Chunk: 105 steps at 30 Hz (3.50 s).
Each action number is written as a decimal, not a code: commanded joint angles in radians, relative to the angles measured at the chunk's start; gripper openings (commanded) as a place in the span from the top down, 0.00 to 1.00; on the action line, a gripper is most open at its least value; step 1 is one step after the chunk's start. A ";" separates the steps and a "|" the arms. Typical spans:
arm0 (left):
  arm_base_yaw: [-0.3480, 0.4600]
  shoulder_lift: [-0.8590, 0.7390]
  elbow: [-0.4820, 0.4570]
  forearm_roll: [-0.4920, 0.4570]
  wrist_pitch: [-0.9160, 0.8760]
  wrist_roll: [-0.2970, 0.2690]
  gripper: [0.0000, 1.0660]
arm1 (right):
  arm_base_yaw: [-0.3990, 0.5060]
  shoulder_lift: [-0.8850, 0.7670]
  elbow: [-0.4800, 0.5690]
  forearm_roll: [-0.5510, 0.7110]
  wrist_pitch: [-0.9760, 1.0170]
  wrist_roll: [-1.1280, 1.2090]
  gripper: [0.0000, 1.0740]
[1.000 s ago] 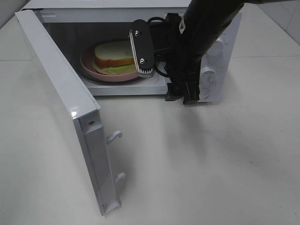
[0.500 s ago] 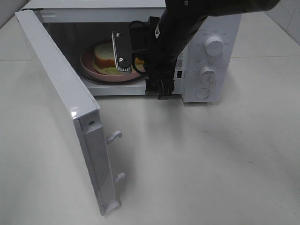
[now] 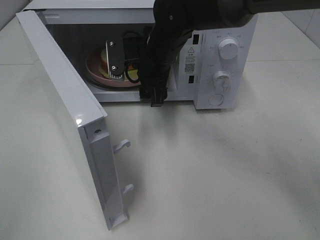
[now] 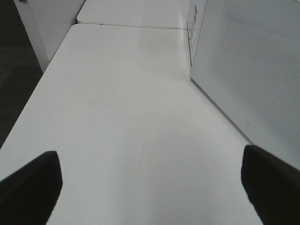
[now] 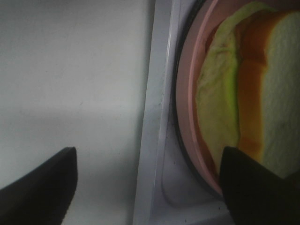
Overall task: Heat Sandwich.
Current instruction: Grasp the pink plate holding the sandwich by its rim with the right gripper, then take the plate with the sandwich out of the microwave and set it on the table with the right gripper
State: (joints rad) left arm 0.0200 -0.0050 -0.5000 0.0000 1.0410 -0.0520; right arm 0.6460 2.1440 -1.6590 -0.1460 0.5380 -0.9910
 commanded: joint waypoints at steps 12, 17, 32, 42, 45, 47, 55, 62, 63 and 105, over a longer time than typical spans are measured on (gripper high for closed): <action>0.002 -0.026 0.003 0.000 -0.005 0.001 0.08 | 0.004 0.154 -0.198 0.013 0.014 0.011 0.27; 0.002 -0.026 0.003 0.000 -0.005 0.001 0.08 | 0.001 0.191 -0.231 -0.006 0.025 0.011 0.28; 0.002 -0.026 0.003 0.000 -0.005 0.001 0.08 | -0.029 0.223 -0.231 -0.033 0.029 0.061 0.65; 0.002 -0.026 0.003 0.000 -0.005 0.001 0.08 | -0.031 0.223 -0.231 -0.032 0.048 0.085 1.00; 0.002 -0.026 0.003 0.000 -0.005 0.001 0.08 | -0.031 0.222 -0.231 -0.032 0.049 0.072 1.00; 0.002 -0.026 0.003 0.000 -0.005 0.001 0.08 | -0.031 0.222 -0.231 -0.032 0.050 0.067 1.00; 0.002 -0.026 0.003 0.000 -0.005 0.001 0.08 | -0.031 0.219 -0.231 -0.024 0.064 0.030 1.00; 0.002 -0.026 0.003 0.000 -0.005 0.001 0.08 | -0.031 0.199 -0.231 0.005 0.126 -0.099 1.00; 0.002 -0.026 0.003 0.000 -0.005 0.001 0.08 | -0.031 0.194 -0.231 0.019 0.137 -0.128 1.00; 0.002 -0.026 0.003 0.000 -0.005 0.001 0.08 | -0.031 -0.187 0.145 0.160 0.224 -0.523 1.00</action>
State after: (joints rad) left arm 0.0200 -0.0050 -0.5000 0.0000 1.0410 -0.0520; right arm 0.6190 1.9900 -1.5360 0.0270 0.7670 -1.5090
